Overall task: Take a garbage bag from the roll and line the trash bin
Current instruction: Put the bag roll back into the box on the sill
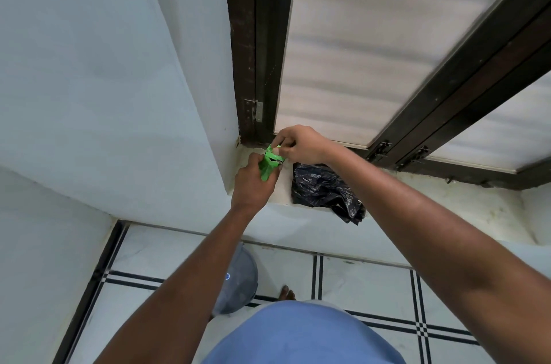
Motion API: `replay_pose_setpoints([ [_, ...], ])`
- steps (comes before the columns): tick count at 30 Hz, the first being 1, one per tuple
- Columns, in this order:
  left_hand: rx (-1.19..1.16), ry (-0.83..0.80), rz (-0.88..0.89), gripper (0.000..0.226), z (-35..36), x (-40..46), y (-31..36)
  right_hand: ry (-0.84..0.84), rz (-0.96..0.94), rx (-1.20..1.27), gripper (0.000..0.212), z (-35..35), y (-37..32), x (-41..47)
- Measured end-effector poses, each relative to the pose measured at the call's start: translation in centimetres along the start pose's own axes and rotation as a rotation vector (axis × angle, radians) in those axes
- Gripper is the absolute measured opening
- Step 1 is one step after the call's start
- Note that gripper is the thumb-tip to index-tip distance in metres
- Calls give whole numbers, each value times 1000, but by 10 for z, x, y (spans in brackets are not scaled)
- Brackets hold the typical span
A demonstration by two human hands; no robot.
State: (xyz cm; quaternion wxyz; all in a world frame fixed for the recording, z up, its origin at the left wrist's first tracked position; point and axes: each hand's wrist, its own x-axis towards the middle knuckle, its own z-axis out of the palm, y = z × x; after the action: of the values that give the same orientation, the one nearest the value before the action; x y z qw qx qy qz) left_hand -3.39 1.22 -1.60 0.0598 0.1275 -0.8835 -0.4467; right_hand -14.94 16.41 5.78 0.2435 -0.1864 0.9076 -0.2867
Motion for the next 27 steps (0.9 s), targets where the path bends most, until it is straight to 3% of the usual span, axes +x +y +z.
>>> replay_pose_setpoints([
  [7,-9,-15,-6,49,-3,-3,-1,2,29,66,9,1,3,3],
  [16,-10,-55,51,50,-3,-5,-9,-46,71,-48,32,-2,0,8],
  [23,50,-61,109,42,4,-2,-2,45,65,-266,49,10,-15,7],
  [27,91,-70,146,49,3,-3,-8,116,82,-271,44,17,-13,6],
])
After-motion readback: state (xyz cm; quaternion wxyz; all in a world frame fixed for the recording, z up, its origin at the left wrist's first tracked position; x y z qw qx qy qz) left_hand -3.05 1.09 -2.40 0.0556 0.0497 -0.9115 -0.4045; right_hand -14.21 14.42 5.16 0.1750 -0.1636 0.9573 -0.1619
